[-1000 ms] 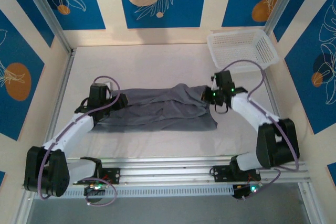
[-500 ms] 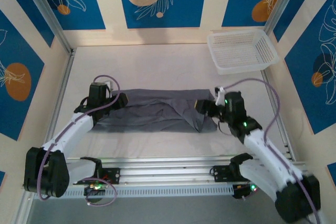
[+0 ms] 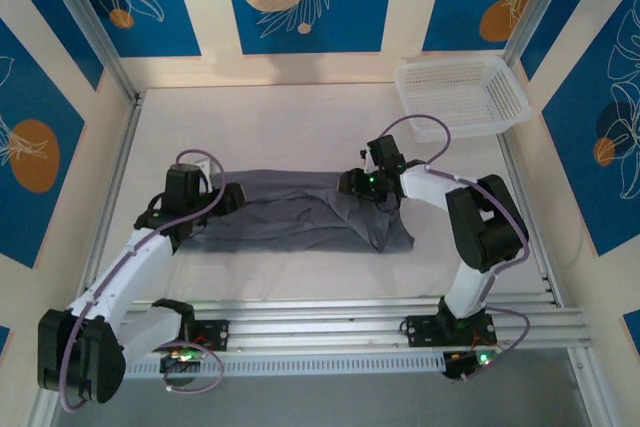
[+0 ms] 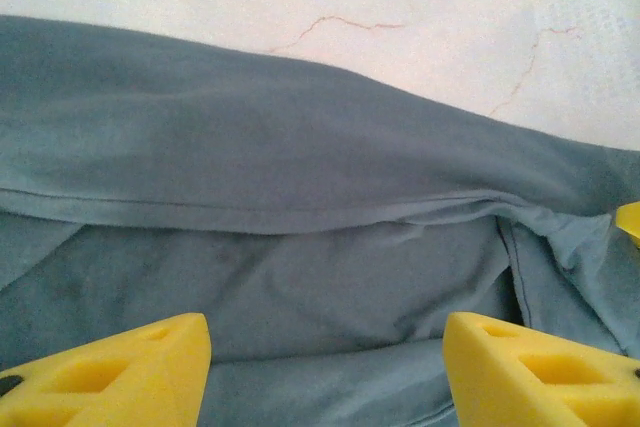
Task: Fold the inside-out t-shirt
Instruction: Smooth out the T-shirt at the center of the table.
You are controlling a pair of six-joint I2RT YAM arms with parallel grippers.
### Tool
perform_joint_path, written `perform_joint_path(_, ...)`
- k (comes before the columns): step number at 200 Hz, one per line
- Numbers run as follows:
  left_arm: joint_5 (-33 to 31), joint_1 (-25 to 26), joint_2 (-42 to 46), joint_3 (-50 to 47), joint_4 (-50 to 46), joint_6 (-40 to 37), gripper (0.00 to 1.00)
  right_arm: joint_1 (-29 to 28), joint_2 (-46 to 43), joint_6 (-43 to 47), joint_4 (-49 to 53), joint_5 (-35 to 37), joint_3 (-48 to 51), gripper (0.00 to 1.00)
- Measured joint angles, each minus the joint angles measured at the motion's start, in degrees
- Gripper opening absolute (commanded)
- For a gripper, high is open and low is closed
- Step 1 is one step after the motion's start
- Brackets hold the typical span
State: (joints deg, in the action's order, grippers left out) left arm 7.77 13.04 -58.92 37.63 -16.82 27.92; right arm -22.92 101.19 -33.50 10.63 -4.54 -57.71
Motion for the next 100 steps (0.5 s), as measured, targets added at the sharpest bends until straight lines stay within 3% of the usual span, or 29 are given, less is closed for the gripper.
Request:
perform_joint_path(11, 0.0, 0.0, 0.0, -0.2, -0.3, 0.0, 0.63, 0.0, 0.5, -0.1, 0.2, -0.7, 0.0, 0.51)
perform_joint_path(33, 0.0, 0.0, 0.0, -0.2, -0.4, 0.0, 0.63, 0.0, 0.6, -0.6, 0.3, -2.7, -0.1, 0.09)
perform_joint_path(41, 0.1, 0.0, 0.0, -0.2, -0.5, 0.0, 0.64, 0.0, 0.6, -0.9, 0.3, -3.7, -0.2, 0.00)
perform_joint_path(78, -0.7, 0.0, 0.1, -0.2, -3.0, 0.1, 0.65, -0.9, -4.1, -1.7, 0.5, -7.3, 1.4, 0.00)
perform_joint_path(100, -2.6, 0.0, -0.2, 0.4, -6.0, 0.6, 0.64, -5.8, -12.4, -1.6, -1.0, -11.6, 6.0, 0.00)
